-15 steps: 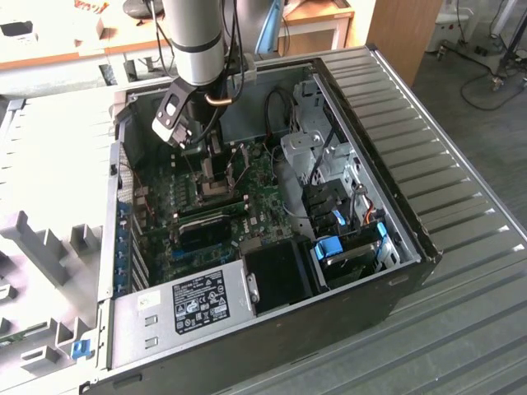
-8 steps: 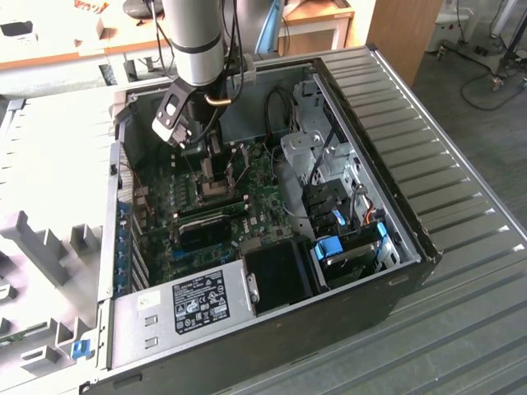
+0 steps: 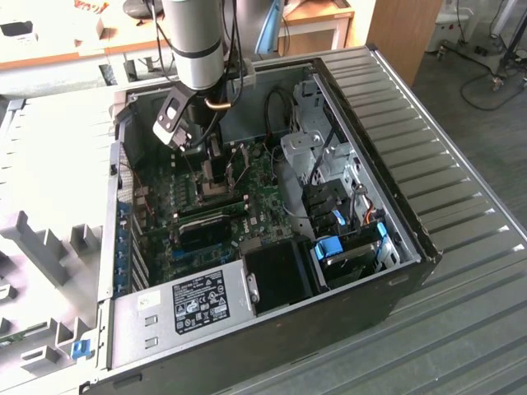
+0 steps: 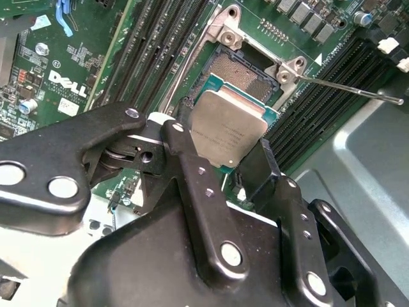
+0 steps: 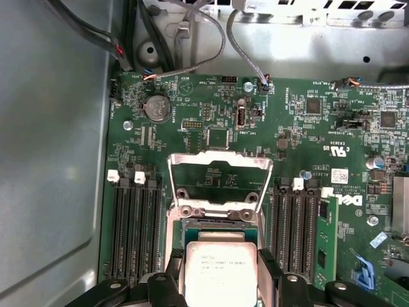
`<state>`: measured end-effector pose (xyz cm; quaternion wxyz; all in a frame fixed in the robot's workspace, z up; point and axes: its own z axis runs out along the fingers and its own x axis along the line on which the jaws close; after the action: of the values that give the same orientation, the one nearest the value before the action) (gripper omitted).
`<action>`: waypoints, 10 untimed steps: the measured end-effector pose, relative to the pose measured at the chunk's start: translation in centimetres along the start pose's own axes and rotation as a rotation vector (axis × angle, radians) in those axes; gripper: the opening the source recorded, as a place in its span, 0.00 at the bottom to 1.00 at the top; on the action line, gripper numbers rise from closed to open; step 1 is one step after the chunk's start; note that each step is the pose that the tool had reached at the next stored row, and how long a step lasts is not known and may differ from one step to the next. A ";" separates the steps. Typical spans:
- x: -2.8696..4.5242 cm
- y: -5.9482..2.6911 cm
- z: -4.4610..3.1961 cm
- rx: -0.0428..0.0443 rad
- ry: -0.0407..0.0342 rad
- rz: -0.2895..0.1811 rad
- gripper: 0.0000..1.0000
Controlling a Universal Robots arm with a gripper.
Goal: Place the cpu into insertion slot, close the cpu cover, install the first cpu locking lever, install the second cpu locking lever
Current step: 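Place the cpu into insertion slot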
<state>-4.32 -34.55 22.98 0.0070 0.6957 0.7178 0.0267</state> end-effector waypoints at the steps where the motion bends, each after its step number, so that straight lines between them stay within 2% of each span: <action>1: 0.00 0.00 0.03 0.0000 -0.0002 0.002 0.54; 6: 0.01 -0.13 0.09 -0.0007 0.0001 0.002 0.54; 10: 0.01 -0.55 0.35 -0.0085 -0.0004 0.002 0.54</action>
<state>-4.85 -34.55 22.61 0.0101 0.6963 0.7171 0.0296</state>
